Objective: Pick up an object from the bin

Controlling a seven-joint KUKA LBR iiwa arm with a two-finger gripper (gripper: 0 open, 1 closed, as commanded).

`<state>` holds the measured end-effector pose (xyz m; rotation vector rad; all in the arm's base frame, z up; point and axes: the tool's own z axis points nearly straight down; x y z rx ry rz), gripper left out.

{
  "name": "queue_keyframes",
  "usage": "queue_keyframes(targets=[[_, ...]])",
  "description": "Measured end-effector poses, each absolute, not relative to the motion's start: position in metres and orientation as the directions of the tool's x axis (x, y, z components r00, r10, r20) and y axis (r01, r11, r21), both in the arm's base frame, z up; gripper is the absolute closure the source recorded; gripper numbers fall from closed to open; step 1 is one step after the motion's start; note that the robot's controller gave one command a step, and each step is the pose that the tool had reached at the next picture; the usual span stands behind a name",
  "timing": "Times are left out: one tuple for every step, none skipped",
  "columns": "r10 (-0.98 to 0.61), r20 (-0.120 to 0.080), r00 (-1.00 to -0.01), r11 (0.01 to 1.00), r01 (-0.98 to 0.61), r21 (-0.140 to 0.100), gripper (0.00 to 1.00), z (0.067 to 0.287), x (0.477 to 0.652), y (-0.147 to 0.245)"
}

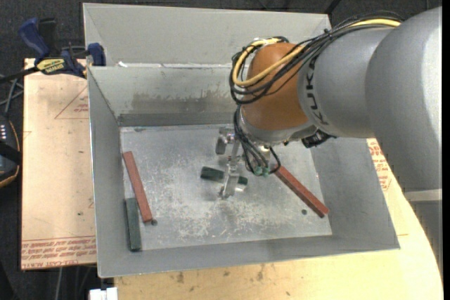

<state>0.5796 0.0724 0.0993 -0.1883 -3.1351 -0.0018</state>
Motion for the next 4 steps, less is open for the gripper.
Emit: queue_keyframes(targets=[[0.144,-0.001,-0.990,0.990,0.144,0.002,0.00,0.0735,0.5789,0.0682],[0.306,0.000,-0.952,0.952,0.306,0.002,1.00,0.0691,0.5726,0.0652],[0.310,0.001,-0.951,0.951,0.310,0.001,1.00,0.0699,0.5718,0.0651],[0.309,0.003,-0.951,0.951,0.309,0.000,1.00,0.0724,0.5709,0.0649]])
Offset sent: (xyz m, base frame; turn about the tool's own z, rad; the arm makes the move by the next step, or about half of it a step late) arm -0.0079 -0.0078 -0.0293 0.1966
